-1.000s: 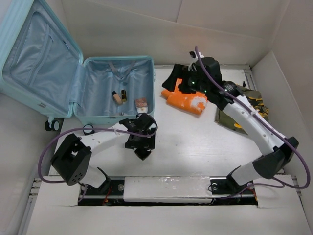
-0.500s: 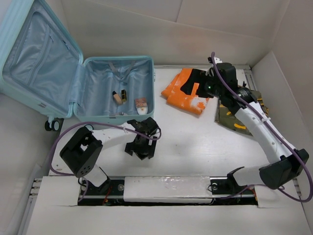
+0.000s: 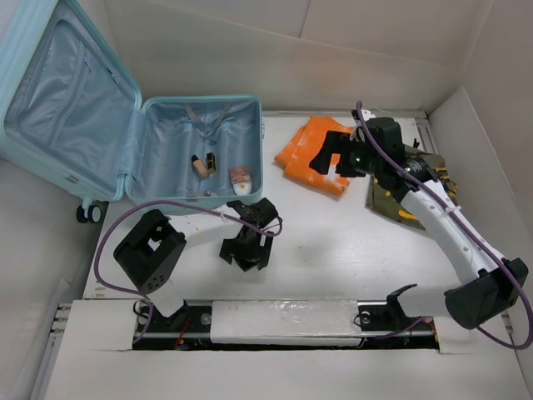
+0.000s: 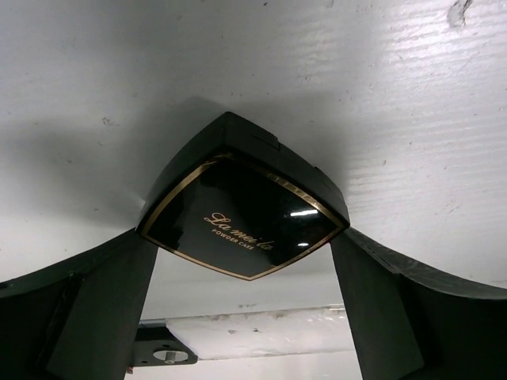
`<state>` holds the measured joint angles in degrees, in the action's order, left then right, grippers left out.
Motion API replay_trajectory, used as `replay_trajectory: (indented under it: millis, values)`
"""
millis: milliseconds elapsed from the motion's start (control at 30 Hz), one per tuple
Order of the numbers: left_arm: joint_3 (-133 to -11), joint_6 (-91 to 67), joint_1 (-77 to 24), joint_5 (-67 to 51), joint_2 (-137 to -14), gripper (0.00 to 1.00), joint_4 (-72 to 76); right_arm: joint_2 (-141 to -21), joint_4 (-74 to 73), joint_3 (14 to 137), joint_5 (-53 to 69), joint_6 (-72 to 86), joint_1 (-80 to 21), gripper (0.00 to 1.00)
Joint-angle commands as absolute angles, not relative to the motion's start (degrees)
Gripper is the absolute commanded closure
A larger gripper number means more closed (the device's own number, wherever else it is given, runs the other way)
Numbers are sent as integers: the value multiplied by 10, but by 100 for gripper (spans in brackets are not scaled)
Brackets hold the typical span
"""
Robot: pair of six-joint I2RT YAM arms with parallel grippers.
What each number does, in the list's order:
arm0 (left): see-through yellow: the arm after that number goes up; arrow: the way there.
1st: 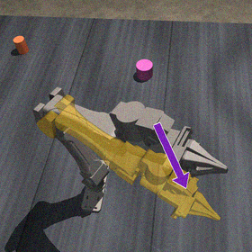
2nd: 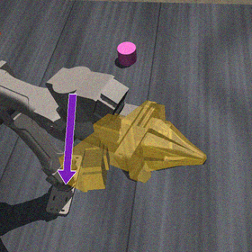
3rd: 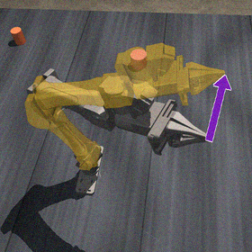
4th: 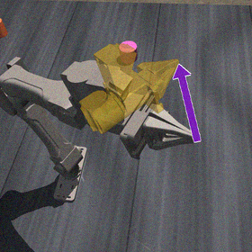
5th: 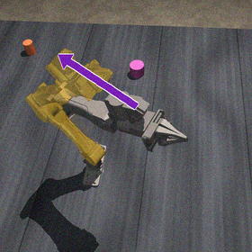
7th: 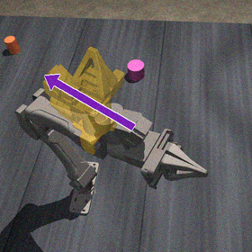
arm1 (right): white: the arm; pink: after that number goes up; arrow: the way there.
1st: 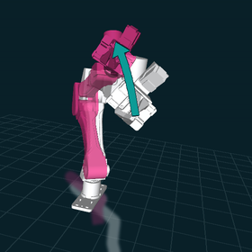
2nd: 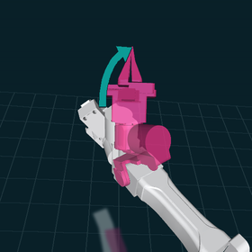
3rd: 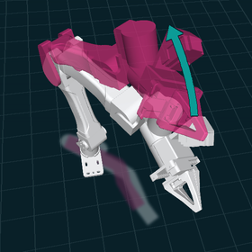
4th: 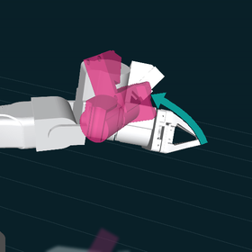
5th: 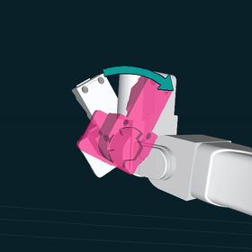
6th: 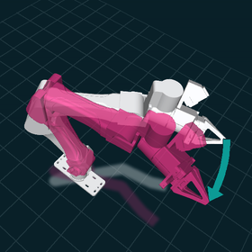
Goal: Pack the luggage
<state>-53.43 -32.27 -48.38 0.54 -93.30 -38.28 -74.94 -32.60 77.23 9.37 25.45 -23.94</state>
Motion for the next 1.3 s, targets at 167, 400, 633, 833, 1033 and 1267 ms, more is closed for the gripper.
replay_trajectory:
  millis: [167, 400, 633, 833, 1033, 1267]
  values:
    - [-562, -325, -486, 91, -931, 8, -402, -715, -320, 750, 116, 230, -230, 0]
    - [-604, -296, -486, 144, -964, 6, -409, -715, -330, 750, 116, 220, -225, 0]
    - [-597, -288, -486, 107, -990, 16, -384, -709, -342, 755, 116, 208, -201, 0]
    - [-579, -302, -486, 71, -977, 40, -379, -709, -347, 755, 116, 203, -189, 0]
    - [-611, -326, -486, 57, -909, 75, -416, -709, -373, 768, 122, 190, -178, 0]
    - [-836, -294, -357, 12, -853, 75, -472, -666, -391, 761, 112, 184, -167, 0]
